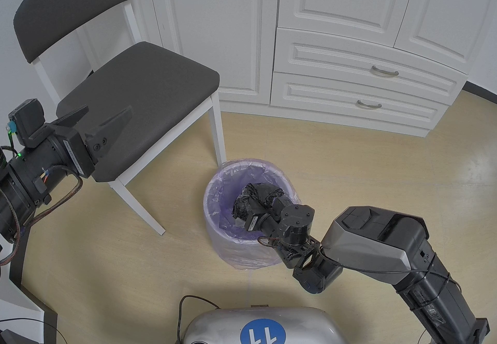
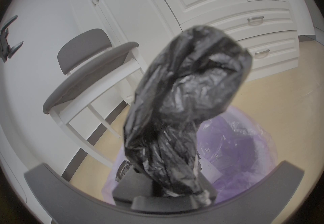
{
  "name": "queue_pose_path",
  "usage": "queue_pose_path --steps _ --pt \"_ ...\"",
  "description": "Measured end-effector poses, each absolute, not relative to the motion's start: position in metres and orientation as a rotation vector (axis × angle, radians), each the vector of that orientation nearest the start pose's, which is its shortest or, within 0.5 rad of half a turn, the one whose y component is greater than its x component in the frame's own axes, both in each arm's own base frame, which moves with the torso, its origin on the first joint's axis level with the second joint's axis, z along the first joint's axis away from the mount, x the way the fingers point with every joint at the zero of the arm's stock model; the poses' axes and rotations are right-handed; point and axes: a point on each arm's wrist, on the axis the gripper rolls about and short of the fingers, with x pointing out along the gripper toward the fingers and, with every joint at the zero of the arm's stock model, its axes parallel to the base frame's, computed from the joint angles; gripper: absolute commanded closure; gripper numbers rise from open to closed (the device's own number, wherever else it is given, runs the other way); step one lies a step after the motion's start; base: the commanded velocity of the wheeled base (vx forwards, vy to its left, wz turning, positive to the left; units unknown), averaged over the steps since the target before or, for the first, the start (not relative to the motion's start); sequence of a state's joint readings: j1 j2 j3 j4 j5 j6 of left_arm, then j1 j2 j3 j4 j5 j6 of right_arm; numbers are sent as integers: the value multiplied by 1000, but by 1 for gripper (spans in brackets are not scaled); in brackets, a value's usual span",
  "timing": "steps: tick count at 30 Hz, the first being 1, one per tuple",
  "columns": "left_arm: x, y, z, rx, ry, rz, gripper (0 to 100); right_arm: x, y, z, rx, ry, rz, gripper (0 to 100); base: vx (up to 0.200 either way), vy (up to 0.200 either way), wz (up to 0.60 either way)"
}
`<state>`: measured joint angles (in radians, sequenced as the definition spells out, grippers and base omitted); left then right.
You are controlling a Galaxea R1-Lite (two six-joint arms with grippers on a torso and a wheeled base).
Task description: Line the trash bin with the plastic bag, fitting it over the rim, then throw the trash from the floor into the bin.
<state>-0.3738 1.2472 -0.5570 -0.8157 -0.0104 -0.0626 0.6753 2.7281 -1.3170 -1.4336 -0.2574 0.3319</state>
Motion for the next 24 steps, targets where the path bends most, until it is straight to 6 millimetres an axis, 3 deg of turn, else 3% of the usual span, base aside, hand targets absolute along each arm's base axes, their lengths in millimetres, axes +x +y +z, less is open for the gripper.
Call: queue_pose_path --steps 8,24 --pt "176 -68 245 -74 -118 -384 0 379 295 -44 321 80 410 100 0 0 0" --pt "176 -64 244 -59 -121 -360 0 412 306 -20 162 256 381 100 0 0 0"
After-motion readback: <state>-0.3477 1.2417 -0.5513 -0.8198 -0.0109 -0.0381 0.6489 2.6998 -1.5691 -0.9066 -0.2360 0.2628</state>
